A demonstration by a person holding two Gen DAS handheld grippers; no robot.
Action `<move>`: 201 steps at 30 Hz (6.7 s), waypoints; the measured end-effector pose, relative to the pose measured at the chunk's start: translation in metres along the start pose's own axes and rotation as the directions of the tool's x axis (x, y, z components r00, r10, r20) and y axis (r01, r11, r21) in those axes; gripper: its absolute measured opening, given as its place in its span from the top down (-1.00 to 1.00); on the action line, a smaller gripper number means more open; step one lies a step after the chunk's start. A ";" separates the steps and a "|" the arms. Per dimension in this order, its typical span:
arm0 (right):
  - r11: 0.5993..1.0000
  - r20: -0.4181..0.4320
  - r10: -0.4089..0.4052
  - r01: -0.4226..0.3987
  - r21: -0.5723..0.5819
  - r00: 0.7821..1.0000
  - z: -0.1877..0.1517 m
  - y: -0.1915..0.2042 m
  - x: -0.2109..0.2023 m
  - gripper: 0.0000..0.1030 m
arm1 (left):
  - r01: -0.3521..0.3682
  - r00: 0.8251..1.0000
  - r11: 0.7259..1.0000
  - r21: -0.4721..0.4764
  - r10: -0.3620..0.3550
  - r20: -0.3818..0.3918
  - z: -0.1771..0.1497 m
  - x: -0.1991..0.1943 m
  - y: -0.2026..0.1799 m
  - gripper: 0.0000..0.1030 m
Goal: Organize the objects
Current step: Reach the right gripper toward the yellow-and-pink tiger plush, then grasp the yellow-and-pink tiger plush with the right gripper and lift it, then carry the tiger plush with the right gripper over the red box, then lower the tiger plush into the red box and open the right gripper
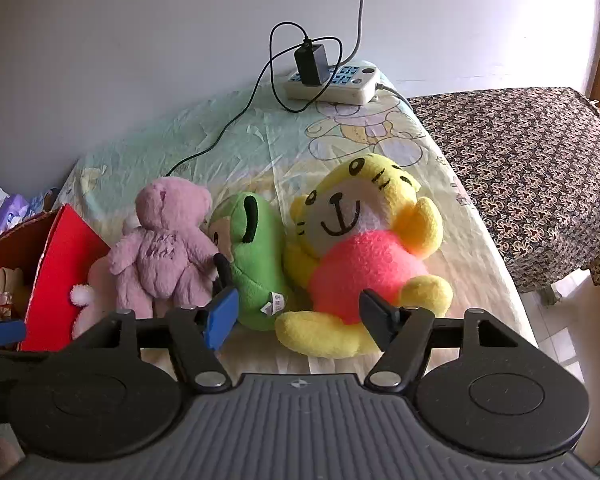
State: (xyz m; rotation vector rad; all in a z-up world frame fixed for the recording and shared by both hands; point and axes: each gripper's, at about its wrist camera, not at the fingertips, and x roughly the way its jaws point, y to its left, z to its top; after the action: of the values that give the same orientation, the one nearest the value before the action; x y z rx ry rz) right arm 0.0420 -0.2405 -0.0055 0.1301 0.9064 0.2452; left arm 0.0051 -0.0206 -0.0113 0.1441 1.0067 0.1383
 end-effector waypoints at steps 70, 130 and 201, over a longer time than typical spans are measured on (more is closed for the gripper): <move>0.952 -0.004 0.179 -0.172 0.253 0.984 0.033 -0.133 0.074 -0.38 | 0.720 0.694 0.685 0.113 -0.705 -0.144 0.040 0.051 -0.112 -0.97; 0.817 0.154 0.567 -0.577 0.019 0.809 -0.003 -0.026 -0.041 0.15 | 0.641 0.709 0.706 0.300 -0.695 0.120 -0.039 -0.067 -0.007 -0.43; 0.963 0.193 0.268 -0.267 -0.032 0.944 -0.038 0.220 0.038 0.47 | 0.636 0.765 0.757 0.151 -0.644 0.008 -0.021 0.060 0.196 -0.79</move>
State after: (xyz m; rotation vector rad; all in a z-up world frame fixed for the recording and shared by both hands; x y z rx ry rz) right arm 0.0005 -0.0182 -0.0103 0.2693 0.6905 0.4798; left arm 0.0091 0.1835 -0.0361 -0.0785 0.9554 -0.5713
